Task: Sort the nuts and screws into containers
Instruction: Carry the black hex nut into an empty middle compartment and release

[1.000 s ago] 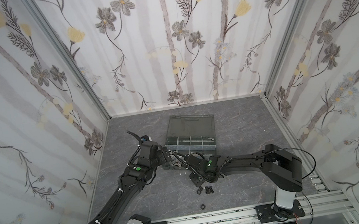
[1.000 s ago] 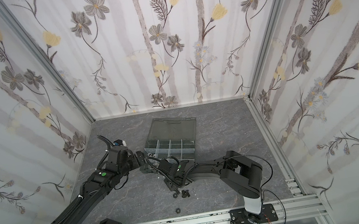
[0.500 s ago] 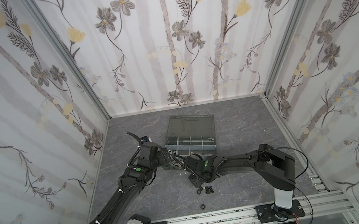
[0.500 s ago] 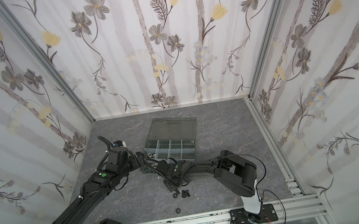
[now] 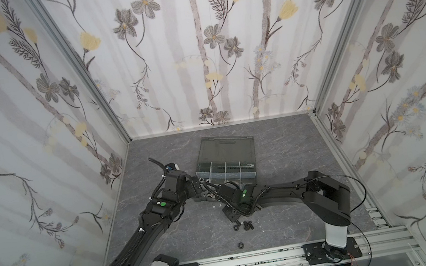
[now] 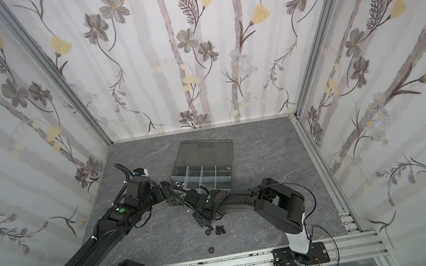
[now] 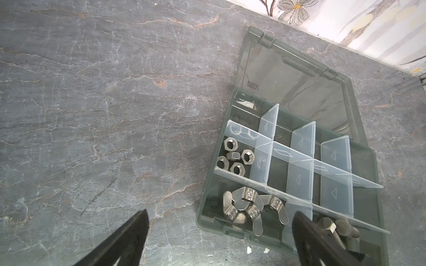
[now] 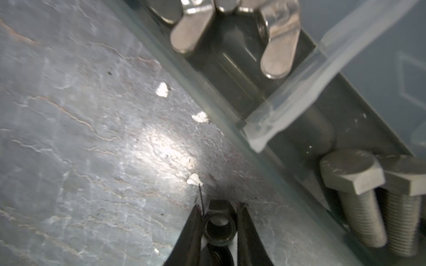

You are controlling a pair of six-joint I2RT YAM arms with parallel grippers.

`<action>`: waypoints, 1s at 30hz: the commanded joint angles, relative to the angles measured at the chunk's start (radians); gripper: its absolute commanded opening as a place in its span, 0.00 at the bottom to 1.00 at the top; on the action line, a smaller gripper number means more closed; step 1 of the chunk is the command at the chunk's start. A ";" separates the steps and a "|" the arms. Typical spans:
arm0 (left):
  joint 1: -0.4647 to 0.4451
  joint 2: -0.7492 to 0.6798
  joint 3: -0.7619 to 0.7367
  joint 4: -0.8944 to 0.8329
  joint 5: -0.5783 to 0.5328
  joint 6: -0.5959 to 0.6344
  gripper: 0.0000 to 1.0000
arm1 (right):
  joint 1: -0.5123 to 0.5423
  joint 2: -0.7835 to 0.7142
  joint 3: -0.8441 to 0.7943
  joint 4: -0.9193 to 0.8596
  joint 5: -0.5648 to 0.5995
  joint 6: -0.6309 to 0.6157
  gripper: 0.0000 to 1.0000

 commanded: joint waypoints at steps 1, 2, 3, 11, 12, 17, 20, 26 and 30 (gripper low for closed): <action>0.003 -0.009 -0.006 0.013 -0.017 -0.018 1.00 | -0.014 -0.037 0.043 0.031 -0.005 -0.027 0.19; 0.003 -0.010 -0.007 0.013 -0.015 -0.018 1.00 | -0.024 -0.044 0.060 0.031 -0.007 -0.035 0.19; 0.003 -0.012 -0.009 0.013 -0.014 -0.020 1.00 | -0.035 -0.053 0.076 0.031 -0.007 -0.046 0.19; 0.004 -0.024 -0.012 0.014 0.006 -0.032 1.00 | -0.167 -0.030 0.232 0.031 -0.039 -0.157 0.18; 0.004 -0.026 -0.013 0.014 0.007 -0.037 1.00 | -0.186 -0.014 0.255 0.031 -0.048 -0.163 0.18; 0.004 -0.037 -0.023 0.016 0.026 -0.051 1.00 | -0.226 0.064 0.332 0.054 -0.081 -0.172 0.18; 0.004 -0.046 -0.030 0.018 0.033 -0.057 1.00 | -0.228 0.105 0.351 0.070 -0.089 -0.160 0.19; 0.004 -0.055 -0.047 0.021 0.055 -0.070 1.00 | -0.247 0.132 0.352 0.097 -0.100 -0.135 0.19; 0.004 -0.062 -0.054 0.023 0.057 -0.079 1.00 | -0.252 0.136 0.352 0.103 -0.099 -0.130 0.22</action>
